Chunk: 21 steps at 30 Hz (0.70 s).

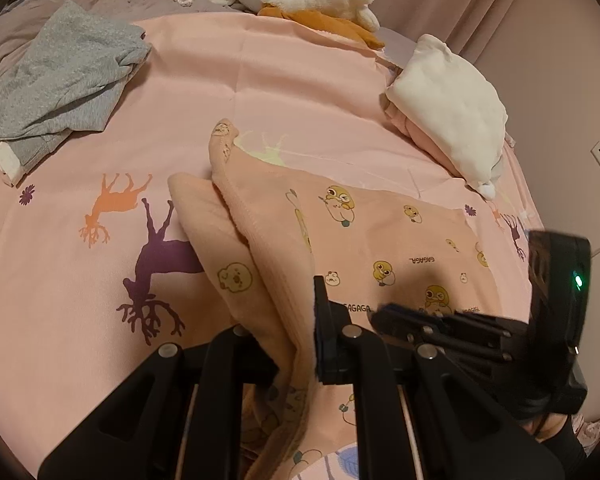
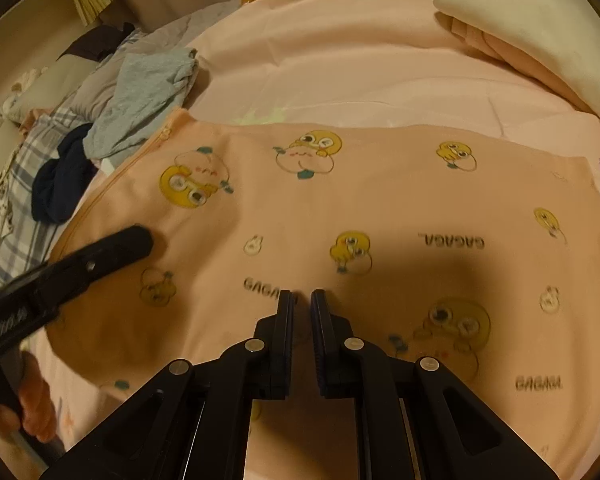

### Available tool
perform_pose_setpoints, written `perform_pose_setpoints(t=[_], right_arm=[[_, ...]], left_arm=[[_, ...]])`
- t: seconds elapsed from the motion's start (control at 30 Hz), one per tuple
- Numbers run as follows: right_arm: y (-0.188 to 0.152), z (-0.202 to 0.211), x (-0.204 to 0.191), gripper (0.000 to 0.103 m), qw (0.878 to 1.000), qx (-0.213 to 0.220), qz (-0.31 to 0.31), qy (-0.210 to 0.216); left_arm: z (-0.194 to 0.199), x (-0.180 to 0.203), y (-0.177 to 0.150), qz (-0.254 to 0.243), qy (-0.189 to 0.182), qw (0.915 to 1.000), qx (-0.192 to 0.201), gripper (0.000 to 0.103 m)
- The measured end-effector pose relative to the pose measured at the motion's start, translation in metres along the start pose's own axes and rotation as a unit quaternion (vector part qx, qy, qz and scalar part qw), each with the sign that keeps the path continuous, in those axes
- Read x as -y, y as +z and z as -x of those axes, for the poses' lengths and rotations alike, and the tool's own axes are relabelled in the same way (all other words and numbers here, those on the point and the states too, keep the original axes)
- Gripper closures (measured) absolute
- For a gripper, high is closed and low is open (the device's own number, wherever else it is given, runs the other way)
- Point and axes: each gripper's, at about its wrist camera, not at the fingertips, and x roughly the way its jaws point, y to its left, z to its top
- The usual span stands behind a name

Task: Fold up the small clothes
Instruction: 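Grasp the side edge of the peach garment with the left tool, then lift the gripped side with the left tool, fold it across, release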

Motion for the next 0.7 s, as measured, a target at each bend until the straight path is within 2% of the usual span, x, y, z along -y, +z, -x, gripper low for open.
perform_pose_setpoints(t=[0.13, 0.7], right_arm=[[-0.014, 0.007, -0.006, 0.09, 1.0, -0.002, 0.006, 0.011], [-0.033, 0.005, -0.011, 0.09, 1.0, -0.016, 0.006, 0.019]], left_arm=[[0.002, 0.003, 0.0, -0.004, 0.001, 1.0, 0.001, 0.091], [0.008, 0.017, 0.001, -0.024, 0.011, 0.9996, 0.001, 0.091]])
